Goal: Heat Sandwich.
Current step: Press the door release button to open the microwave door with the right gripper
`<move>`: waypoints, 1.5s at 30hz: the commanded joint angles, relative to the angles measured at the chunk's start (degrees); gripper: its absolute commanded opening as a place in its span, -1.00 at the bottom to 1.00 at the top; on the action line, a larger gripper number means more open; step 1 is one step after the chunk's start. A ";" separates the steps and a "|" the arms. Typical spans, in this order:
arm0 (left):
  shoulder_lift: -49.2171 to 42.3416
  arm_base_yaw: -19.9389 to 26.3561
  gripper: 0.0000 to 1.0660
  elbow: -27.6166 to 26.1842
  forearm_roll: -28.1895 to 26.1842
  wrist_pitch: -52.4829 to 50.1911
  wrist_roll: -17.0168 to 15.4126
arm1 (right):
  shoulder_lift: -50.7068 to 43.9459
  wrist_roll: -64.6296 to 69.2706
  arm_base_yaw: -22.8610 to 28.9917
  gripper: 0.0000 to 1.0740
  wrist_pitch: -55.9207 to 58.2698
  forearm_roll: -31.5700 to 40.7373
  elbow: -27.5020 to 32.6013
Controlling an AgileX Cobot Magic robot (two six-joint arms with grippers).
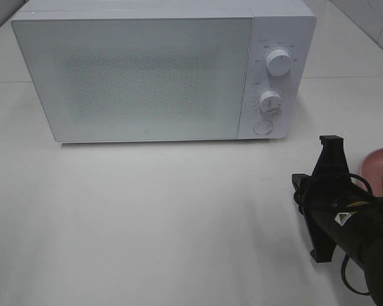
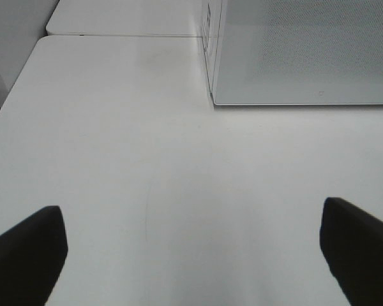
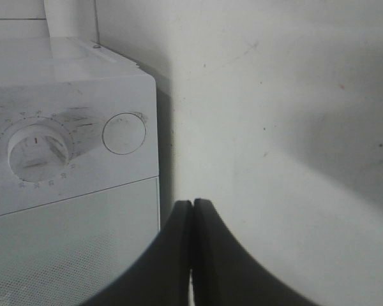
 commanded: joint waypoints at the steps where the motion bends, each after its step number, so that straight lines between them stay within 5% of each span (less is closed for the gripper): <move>1: -1.66 0.17 0.95 0.11 -0.06 -0.23 0.00 | -0.11 -0.74 -0.92 -0.98 0.23 -1.32 -2.12; 15: -1.66 0.17 0.95 0.11 -0.06 -0.23 0.00 | 0.97 -4.01 -11.34 -0.96 10.03 -11.80 -11.63; 45: -1.66 0.17 0.95 0.11 -0.06 -0.23 0.00 | 14.38 -6.30 -16.04 -0.95 12.32 -12.15 -28.25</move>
